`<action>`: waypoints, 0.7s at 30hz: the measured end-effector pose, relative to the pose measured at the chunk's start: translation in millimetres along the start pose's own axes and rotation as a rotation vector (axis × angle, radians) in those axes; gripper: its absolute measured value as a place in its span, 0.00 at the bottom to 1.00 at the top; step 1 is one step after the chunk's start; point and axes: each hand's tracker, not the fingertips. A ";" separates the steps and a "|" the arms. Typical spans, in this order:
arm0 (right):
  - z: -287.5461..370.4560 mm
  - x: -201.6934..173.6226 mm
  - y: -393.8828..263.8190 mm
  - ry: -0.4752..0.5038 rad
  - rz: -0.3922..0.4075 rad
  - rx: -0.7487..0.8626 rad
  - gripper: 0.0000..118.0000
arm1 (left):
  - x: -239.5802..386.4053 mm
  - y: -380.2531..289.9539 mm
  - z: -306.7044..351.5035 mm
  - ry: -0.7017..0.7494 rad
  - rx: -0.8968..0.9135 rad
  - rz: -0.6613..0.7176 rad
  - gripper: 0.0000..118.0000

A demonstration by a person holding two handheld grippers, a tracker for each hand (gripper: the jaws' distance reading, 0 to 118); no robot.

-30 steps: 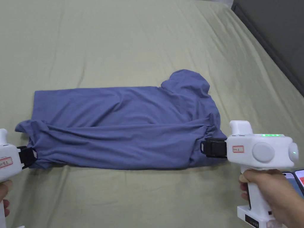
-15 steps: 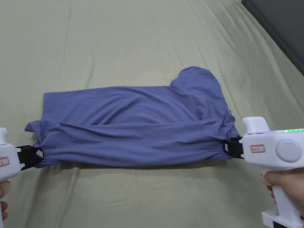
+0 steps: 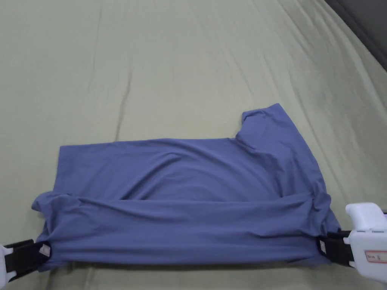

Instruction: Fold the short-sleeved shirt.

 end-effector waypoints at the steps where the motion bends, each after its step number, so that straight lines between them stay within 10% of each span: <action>1: -2.5 -1.3 -3.9 -0.006 0.001 -0.006 0.12 | -1.5 -2.7 -1.1 0.003 -0.006 0.001 0.04; 10: -47.4 10.4 -5.2 -0.021 0.023 -0.038 0.12 | -7.8 -8.5 -37.9 0.055 -0.044 0.012 0.04; 12: -44.3 11.9 -5.5 -0.011 0.023 -0.034 0.25 | -4.5 -7.0 -33.5 0.056 -0.047 0.003 0.04; 13: -38.1 10.9 -2.3 -0.014 0.057 -0.028 0.42 | -2.2 -4.5 -29.1 0.055 -0.049 0.001 0.10; 14: -28.7 8.2 1.0 -0.039 0.103 -0.021 0.85 | 1.7 -0.7 -20.9 0.052 -0.048 0.003 0.56; 15: -17.3 8.0 7.9 -0.072 0.102 -0.020 1.00 | 9.0 4.7 -7.4 0.065 -0.002 -0.012 0.96; 21: 71.8 -10.5 73.4 0.010 -0.015 0.347 0.98 | 58.9 61.5 61.1 -0.043 0.189 -0.075 1.00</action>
